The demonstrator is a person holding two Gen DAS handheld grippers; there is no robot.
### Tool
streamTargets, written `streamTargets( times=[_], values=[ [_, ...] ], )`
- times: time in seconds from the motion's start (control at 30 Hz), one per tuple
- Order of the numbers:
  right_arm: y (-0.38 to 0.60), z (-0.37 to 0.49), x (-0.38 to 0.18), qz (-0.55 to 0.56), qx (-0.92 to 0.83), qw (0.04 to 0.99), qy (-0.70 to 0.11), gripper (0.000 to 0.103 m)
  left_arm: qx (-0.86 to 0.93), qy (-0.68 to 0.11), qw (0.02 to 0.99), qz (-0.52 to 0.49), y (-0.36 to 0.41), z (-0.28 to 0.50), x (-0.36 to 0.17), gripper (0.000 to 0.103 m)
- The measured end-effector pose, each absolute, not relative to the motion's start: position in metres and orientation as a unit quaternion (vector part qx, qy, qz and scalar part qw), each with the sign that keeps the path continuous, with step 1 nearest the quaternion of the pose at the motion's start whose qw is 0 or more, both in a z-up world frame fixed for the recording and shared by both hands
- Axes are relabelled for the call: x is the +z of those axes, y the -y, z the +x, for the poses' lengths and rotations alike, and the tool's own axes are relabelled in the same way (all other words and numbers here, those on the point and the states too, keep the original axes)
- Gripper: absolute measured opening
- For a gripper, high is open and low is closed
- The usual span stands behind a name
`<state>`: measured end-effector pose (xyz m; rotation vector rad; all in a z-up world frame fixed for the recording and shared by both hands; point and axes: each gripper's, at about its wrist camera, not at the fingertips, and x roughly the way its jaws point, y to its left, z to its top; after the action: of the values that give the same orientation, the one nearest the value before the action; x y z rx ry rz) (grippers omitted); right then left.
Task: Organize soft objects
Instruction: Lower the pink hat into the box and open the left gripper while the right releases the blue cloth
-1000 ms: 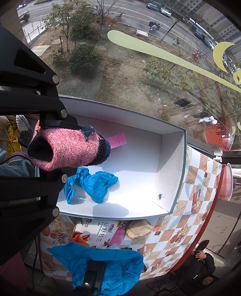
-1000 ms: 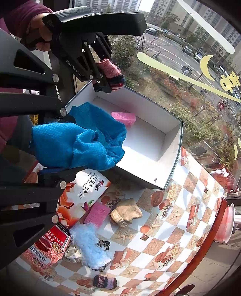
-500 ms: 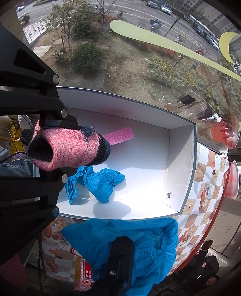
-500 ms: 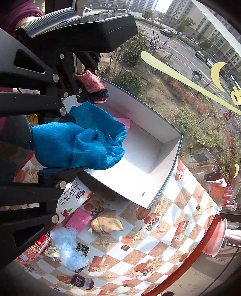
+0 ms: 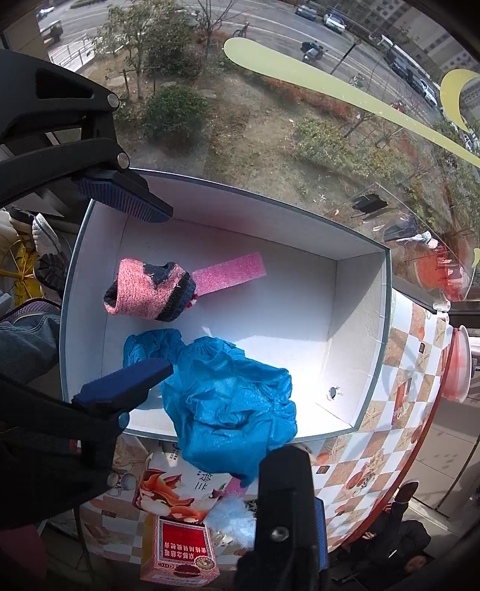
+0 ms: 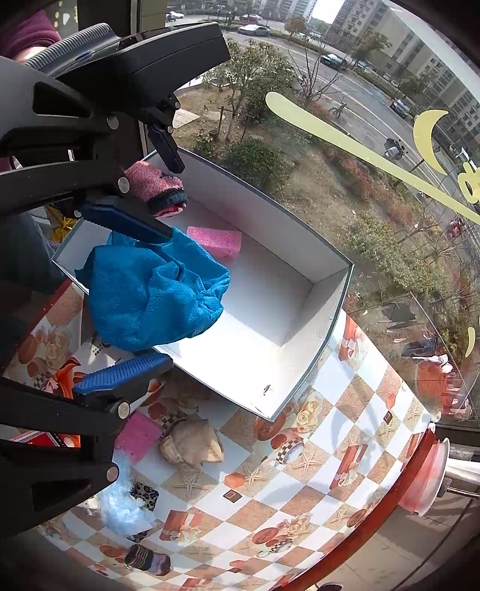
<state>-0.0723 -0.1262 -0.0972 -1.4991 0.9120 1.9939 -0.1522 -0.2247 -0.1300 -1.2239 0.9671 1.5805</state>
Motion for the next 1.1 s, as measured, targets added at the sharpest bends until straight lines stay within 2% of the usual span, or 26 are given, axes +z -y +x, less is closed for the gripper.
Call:
streamTargets(
  times=[0.07,0.1,0.13,0.17,0.2,1.1],
  values=[
    [0.124,-0.071,-0.096,-0.55,0.725,0.247,-0.333,0.067,0.637,-0.38,0.452,-0.495,0.224,-0.151,-0.128,0.086],
    [0.123,-0.069,-0.096,-0.551,0.722,0.251,-0.336,0.076,0.639,-0.374,0.454,-0.496,0.224,-0.152,-0.127,0.089],
    [0.122,-0.067,-0.097,-0.552,0.718,0.258,-0.337,0.086,0.642,-0.364,0.455,-0.498,0.224,-0.153,-0.125,0.1],
    [0.12,-0.065,-0.097,-0.552,0.714,0.264,-0.34,0.097,0.646,-0.36,0.454,-0.497,0.224,-0.154,-0.124,0.103],
    [0.119,-0.061,-0.098,-0.548,0.714,0.262,-0.349,0.102,0.648,-0.358,0.454,-0.495,0.223,-0.154,-0.124,0.103],
    [0.104,-0.016,-0.091,-0.532,0.694,0.271,-0.402,0.102,0.64,-0.36,0.475,-0.486,0.207,-0.129,-0.107,0.103]
  ],
)
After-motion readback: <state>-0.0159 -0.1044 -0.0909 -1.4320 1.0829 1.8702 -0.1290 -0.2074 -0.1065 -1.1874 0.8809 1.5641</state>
